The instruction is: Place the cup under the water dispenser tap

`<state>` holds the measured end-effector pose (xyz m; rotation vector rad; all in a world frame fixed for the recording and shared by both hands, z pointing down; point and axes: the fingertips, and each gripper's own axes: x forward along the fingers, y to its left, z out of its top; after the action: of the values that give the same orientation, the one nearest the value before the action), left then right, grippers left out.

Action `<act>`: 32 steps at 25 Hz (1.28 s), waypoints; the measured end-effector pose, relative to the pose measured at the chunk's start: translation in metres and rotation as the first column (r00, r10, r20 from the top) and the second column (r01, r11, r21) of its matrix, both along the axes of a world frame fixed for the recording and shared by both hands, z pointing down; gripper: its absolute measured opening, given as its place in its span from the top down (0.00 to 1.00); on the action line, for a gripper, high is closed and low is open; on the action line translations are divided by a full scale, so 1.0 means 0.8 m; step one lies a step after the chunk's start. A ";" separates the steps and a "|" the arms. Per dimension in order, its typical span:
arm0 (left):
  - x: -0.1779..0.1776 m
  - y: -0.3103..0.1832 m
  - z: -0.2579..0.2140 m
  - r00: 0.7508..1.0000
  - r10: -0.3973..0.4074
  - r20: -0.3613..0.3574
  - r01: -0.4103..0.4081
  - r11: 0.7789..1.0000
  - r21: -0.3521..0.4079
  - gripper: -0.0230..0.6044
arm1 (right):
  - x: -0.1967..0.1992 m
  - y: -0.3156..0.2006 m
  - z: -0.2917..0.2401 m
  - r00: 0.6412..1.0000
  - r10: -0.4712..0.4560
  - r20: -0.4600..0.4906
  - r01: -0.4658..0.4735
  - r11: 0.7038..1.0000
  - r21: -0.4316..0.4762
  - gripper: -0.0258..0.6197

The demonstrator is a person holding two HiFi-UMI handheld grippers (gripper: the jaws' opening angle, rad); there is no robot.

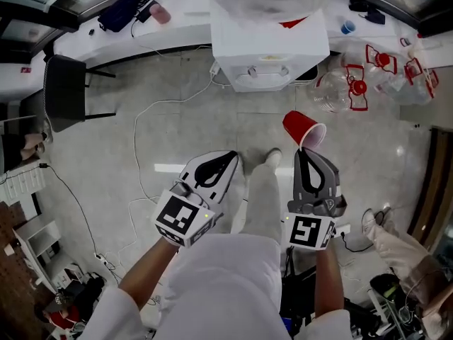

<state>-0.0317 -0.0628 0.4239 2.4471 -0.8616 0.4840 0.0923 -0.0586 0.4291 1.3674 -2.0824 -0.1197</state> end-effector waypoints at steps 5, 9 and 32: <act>0.002 -0.011 0.040 1.000 -0.017 0.013 0.018 0.999 -0.033 0.96 | -0.005 -0.015 0.040 1.000 -0.015 -0.011 0.014 1.000 -0.018 0.93; 0.003 -0.023 0.060 0.999 -0.034 0.011 0.034 0.999 -0.034 0.96 | -0.007 -0.030 0.069 0.999 -0.037 -0.033 0.036 0.999 -0.024 0.93; 0.030 -0.052 0.134 0.998 -0.058 0.019 0.059 0.996 -0.062 0.96 | 0.017 -0.122 0.292 0.919 -0.218 -0.329 0.194 0.975 -0.107 0.93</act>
<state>-0.0074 -0.1041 0.5312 2.3577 -0.9089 0.5041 0.1057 -0.1566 0.6627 0.9992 -1.9103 -0.3413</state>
